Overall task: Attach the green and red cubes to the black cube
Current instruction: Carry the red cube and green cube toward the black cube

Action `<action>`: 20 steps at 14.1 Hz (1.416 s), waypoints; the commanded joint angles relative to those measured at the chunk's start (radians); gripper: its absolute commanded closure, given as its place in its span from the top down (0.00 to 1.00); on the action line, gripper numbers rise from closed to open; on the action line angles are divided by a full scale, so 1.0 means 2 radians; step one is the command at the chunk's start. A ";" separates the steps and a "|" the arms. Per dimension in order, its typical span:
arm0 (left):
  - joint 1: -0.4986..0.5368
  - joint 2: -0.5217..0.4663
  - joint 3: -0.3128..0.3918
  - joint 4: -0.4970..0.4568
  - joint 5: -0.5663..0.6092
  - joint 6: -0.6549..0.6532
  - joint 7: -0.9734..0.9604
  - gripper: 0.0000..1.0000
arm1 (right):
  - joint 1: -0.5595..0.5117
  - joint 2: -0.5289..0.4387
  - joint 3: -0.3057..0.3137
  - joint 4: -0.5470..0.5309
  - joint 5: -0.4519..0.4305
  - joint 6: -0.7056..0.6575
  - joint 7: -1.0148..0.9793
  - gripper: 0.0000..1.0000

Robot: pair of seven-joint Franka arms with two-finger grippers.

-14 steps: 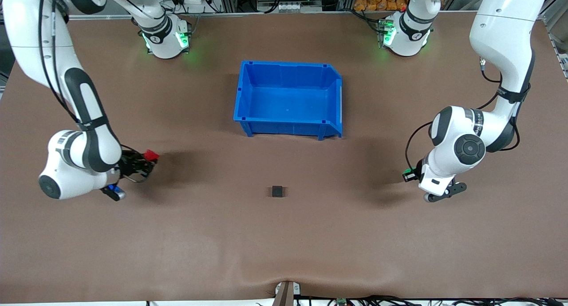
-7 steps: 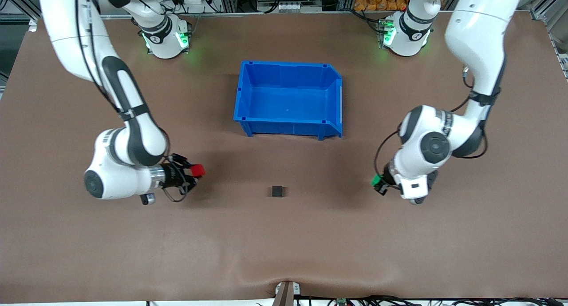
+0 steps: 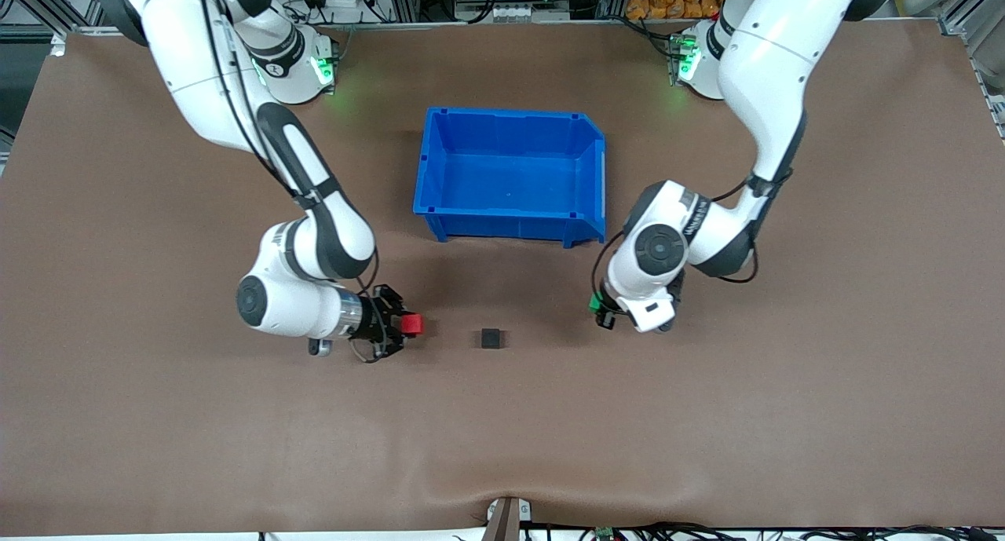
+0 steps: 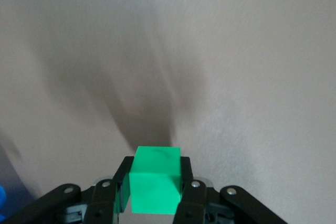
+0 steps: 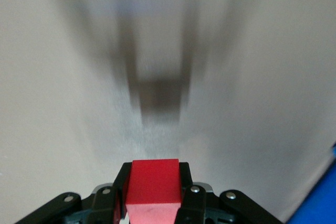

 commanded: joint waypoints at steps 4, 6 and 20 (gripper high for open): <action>-0.012 0.030 0.004 0.044 -0.006 -0.006 -0.042 0.00 | 0.049 0.043 -0.005 0.020 0.014 0.081 0.062 0.00; -0.008 0.030 0.005 0.044 -0.006 -0.006 -0.041 0.00 | 0.060 0.064 -0.005 0.051 0.012 0.085 0.088 0.00; -0.034 0.066 0.006 0.104 -0.007 -0.001 -0.094 0.00 | 0.071 0.079 -0.012 0.091 -0.050 0.085 0.107 1.00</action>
